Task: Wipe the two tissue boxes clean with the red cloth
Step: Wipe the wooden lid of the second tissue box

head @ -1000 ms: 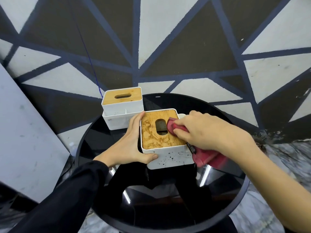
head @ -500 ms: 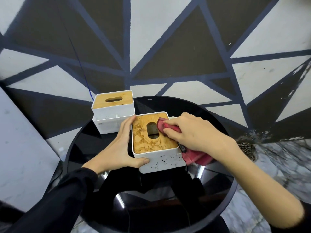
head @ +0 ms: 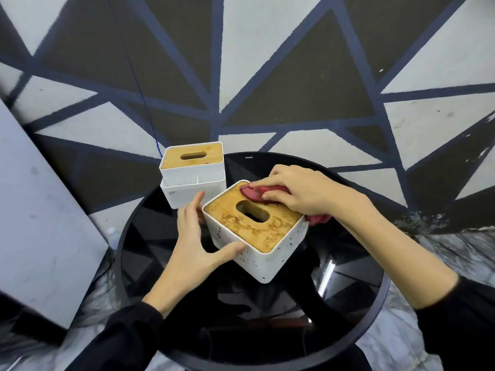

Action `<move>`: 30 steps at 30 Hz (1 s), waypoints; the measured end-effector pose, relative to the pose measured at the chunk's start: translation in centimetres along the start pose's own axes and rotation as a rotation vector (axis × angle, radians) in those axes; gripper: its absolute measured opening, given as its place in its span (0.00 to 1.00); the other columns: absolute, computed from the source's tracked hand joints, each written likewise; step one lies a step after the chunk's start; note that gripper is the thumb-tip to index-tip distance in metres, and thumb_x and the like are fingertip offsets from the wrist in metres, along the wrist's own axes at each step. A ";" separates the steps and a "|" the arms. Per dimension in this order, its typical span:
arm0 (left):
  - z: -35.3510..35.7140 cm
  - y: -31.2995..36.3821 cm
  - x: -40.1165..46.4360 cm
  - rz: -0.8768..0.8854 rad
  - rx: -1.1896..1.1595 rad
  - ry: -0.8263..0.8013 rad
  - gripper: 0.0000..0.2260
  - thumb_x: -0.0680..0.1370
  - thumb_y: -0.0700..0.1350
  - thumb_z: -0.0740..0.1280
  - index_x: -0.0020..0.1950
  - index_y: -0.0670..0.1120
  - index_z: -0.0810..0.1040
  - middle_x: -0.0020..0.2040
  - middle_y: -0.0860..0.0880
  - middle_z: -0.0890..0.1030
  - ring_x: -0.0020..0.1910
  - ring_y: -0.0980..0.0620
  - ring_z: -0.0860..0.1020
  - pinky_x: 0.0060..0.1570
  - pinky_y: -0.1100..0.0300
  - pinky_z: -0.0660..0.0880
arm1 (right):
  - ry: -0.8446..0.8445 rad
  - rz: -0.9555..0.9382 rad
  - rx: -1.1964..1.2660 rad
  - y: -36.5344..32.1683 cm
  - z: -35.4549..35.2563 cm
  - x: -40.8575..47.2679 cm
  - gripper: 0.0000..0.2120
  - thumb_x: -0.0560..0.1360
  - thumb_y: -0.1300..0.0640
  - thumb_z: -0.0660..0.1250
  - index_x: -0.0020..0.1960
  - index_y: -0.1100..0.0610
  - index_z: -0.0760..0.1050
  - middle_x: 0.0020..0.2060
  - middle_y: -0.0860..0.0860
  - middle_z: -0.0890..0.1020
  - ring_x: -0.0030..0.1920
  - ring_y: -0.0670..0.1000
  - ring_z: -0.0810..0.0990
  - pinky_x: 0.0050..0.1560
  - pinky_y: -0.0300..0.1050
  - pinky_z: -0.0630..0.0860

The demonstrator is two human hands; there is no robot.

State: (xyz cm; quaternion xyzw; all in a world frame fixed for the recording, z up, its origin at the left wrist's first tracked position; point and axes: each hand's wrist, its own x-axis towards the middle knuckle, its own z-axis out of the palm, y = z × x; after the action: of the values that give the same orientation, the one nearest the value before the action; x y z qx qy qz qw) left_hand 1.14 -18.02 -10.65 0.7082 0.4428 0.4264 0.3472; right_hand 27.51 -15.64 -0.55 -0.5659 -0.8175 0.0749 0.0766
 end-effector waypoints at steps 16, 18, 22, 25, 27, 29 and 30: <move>-4.0 -0.9 3.0 -0.031 -0.011 -0.358 0.52 0.63 0.66 0.83 0.81 0.63 0.60 0.74 0.61 0.74 0.75 0.57 0.73 0.73 0.49 0.73 | 0.061 0.099 0.024 -0.5 -1.0 -4.8 0.20 0.79 0.34 0.53 0.70 0.27 0.69 0.50 0.42 0.72 0.52 0.50 0.78 0.55 0.55 0.77; -4.5 -1.0 4.2 -0.068 -0.085 -0.440 0.58 0.61 0.66 0.84 0.83 0.62 0.56 0.77 0.60 0.71 0.76 0.54 0.73 0.73 0.51 0.72 | 0.052 0.129 0.032 -0.5 -0.3 -5.9 0.18 0.81 0.35 0.54 0.70 0.28 0.68 0.51 0.42 0.72 0.52 0.51 0.79 0.55 0.55 0.77; -4.8 -0.6 6.0 -0.079 -0.070 -0.588 0.60 0.62 0.60 0.86 0.84 0.62 0.52 0.78 0.61 0.69 0.76 0.55 0.72 0.70 0.58 0.74 | 0.120 0.159 0.076 -0.5 1.4 -7.3 0.20 0.82 0.35 0.54 0.73 0.28 0.65 0.50 0.43 0.70 0.48 0.50 0.79 0.53 0.53 0.78; -4.1 -0.4 6.1 -0.078 -0.093 -0.612 0.51 0.66 0.49 0.83 0.83 0.58 0.58 0.74 0.56 0.76 0.75 0.52 0.75 0.67 0.59 0.76 | 0.132 0.181 0.001 -0.7 1.6 -7.1 0.20 0.84 0.36 0.53 0.75 0.30 0.65 0.53 0.44 0.70 0.46 0.49 0.78 0.49 0.50 0.77; -3.7 -0.3 5.6 -0.078 -0.117 -0.558 0.49 0.67 0.46 0.81 0.82 0.54 0.60 0.74 0.53 0.77 0.74 0.51 0.76 0.66 0.59 0.77 | 0.129 0.185 -0.058 -0.8 1.5 -6.6 0.19 0.84 0.37 0.53 0.74 0.31 0.66 0.53 0.45 0.70 0.46 0.50 0.77 0.46 0.49 0.74; -3.2 -0.3 5.0 -0.068 -0.126 -0.522 0.49 0.67 0.45 0.82 0.83 0.53 0.59 0.74 0.51 0.77 0.74 0.50 0.76 0.67 0.57 0.77 | 0.124 0.202 -0.089 -0.6 1.4 -5.9 0.19 0.85 0.38 0.53 0.75 0.31 0.67 0.53 0.46 0.70 0.48 0.52 0.77 0.45 0.49 0.71; -3.0 -0.2 4.7 -0.064 -0.116 -0.515 0.49 0.67 0.46 0.82 0.82 0.54 0.59 0.74 0.53 0.77 0.74 0.52 0.76 0.67 0.58 0.77 | 0.122 0.212 -0.100 -0.4 1.2 -5.5 0.19 0.85 0.38 0.53 0.75 0.32 0.67 0.53 0.47 0.70 0.49 0.52 0.77 0.45 0.50 0.70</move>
State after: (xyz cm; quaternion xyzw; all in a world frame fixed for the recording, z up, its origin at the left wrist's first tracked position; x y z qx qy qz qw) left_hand -0.51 -13.28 -8.26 0.7579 0.3369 0.2455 0.5018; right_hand 28.84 -20.94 -1.91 -0.6558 -0.7495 0.0072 0.0897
